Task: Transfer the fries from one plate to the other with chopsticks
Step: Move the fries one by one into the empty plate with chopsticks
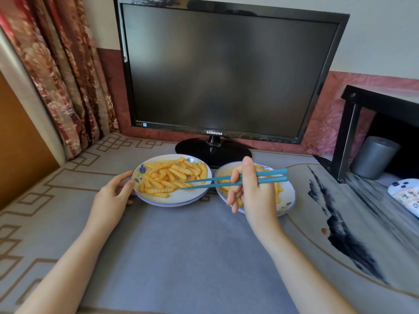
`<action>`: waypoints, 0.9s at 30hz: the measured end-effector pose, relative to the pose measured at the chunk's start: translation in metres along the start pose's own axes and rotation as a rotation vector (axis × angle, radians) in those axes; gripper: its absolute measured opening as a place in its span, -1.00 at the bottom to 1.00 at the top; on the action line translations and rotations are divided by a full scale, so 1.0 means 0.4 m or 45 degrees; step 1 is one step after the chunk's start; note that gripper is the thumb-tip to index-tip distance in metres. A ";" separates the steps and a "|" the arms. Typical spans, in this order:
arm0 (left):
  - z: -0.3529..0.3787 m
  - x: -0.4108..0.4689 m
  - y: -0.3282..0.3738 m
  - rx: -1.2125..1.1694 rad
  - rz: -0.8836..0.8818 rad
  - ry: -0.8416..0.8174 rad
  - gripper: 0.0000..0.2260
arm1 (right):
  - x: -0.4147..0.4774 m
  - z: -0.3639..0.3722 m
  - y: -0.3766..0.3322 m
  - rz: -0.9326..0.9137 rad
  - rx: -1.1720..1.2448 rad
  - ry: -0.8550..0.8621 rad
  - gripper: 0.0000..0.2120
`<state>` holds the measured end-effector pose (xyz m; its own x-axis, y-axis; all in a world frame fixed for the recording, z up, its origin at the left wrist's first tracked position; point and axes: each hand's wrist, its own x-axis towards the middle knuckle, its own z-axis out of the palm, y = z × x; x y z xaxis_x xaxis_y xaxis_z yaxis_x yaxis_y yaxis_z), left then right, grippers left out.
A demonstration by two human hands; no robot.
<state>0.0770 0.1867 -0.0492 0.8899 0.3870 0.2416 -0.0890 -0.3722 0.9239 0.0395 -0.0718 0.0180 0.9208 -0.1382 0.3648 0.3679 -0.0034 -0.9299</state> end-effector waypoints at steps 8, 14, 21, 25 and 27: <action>0.001 0.001 0.000 0.013 0.009 0.013 -0.74 | 0.023 -0.031 -0.019 0.102 -0.031 0.025 -0.55; 0.001 0.007 -0.008 0.033 0.003 0.007 -0.73 | 0.025 -0.025 -0.012 0.130 -0.043 -0.002 -0.56; -0.002 0.008 -0.012 0.036 -0.011 -0.002 -0.73 | 0.030 -0.030 -0.013 0.135 -0.035 0.075 -0.56; 0.001 0.004 -0.005 0.025 -0.005 0.010 -0.74 | 0.031 -0.043 -0.032 0.090 -0.002 0.153 -0.55; 0.000 0.004 -0.006 0.020 -0.003 0.009 -0.74 | 0.036 -0.061 -0.049 0.043 0.002 0.205 -0.55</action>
<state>0.0787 0.1880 -0.0510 0.8867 0.3941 0.2417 -0.0800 -0.3842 0.9198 0.0423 -0.0980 0.0404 0.8999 -0.2953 0.3210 0.3375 0.0054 -0.9413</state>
